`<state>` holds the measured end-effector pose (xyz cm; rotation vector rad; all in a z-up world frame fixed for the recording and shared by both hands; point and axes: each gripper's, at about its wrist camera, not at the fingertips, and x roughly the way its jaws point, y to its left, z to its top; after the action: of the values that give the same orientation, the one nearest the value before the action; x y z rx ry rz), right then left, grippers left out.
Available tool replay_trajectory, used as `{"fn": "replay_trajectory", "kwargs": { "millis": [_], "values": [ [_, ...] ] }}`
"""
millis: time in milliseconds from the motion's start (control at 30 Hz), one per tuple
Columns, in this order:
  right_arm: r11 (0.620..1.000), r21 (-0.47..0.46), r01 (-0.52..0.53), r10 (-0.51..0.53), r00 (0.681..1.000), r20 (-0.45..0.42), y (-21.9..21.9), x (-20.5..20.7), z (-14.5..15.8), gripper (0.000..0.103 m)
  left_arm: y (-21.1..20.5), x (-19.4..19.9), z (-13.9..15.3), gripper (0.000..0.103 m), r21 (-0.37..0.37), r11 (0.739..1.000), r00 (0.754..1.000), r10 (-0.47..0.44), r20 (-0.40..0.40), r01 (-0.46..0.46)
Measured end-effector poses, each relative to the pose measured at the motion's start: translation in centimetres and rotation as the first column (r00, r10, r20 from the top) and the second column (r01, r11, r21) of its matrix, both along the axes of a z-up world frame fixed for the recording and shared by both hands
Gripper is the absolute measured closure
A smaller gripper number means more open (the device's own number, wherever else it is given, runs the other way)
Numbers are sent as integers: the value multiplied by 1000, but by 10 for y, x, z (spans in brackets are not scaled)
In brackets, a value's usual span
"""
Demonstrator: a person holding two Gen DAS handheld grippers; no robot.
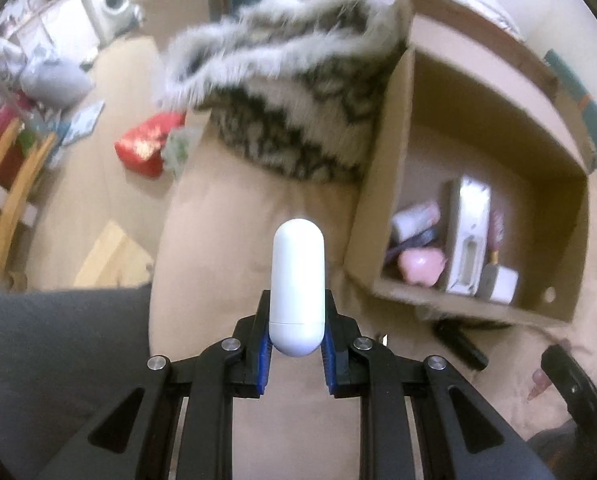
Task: Organize rigid objects
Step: 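Lower the white case and pink comb into the box and open both tools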
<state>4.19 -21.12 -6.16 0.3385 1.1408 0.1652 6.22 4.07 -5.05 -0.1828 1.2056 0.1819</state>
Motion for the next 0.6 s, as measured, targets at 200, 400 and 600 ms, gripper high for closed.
{"fn": "replay_trajectory", "kwargs": {
  "millis": [200, 400, 600],
  "values": [
    [1000, 10, -5, 5, 999, 54, -10, 22, 20, 0, -19, 21, 33, 84, 26, 996, 994, -87, 62, 86],
    [999, 3, -40, 40, 993, 111, -10, 54, 38, 0, -41, 54, 36, 84, 52, 987, 985, -158, 63, 155],
    [997, -34, -71, 76, 986, 146, -7, 94, 41, 0, -77, 84, 21, 84, 151, 948, 955, -291, 59, 279]
  ]
}}
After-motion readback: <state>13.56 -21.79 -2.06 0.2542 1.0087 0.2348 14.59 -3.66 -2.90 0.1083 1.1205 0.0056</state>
